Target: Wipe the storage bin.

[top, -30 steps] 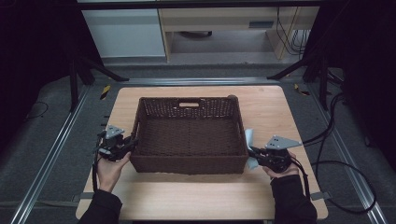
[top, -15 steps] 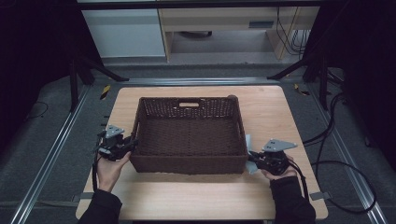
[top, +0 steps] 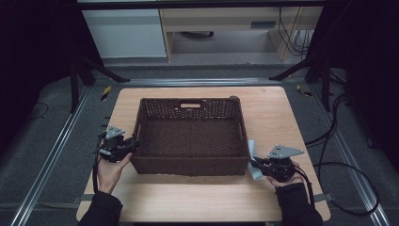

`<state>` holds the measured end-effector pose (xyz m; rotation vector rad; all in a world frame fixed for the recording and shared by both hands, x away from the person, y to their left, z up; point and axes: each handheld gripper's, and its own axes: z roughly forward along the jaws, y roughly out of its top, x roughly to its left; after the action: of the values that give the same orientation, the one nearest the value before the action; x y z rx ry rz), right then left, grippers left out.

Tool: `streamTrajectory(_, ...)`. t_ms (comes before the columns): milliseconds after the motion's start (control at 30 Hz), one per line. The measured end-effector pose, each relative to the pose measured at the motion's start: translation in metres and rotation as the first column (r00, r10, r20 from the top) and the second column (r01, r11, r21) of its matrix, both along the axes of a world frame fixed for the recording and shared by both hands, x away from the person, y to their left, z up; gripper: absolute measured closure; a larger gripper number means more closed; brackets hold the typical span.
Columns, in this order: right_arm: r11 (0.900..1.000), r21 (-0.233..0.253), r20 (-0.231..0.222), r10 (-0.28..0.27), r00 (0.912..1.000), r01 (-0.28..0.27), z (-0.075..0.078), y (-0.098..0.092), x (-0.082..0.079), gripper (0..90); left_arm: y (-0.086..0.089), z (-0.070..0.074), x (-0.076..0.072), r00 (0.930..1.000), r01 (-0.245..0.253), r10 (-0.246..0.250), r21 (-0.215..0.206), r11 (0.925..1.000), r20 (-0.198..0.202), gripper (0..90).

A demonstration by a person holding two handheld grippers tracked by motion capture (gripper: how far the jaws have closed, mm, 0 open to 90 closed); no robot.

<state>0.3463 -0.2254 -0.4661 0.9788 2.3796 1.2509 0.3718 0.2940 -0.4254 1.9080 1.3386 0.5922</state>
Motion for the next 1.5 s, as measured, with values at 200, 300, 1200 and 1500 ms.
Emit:
streamTrajectory(200, 0.999, -0.051, -0.070, 0.013, 0.9975, -0.016, -0.017, 0.003, 0.001, 82.2, 0.000, 0.000, 0.000, 1.0000, -0.001, 0.001, 0.003, 1.0000, 0.000, 68.8)
streamTrajectory(300, 1.000, -0.023, -0.030, 0.020, 0.9994, -0.020, -0.007, 0.003, -0.002, 82.2, 0.000, 0.000, 0.000, 1.0000, -0.001, 0.001, 0.003, 1.0000, -0.002, 68.7)
streamTrajectory(1200, 1.000, -0.009, -0.043, 0.023, 0.9988, -0.023, -0.008, -0.001, -0.005, 82.1, -0.001, 0.000, 0.000, 0.9999, -0.006, 0.006, 0.000, 1.0000, -0.014, 69.0)
streamTrajectory(1500, 0.997, 0.072, 0.113, 0.023, 0.9933, -0.031, 0.030, -0.004, -0.024, 82.3, -0.001, 0.000, 0.000, 0.9999, -0.006, 0.006, 0.004, 1.0000, -0.014, 69.1)
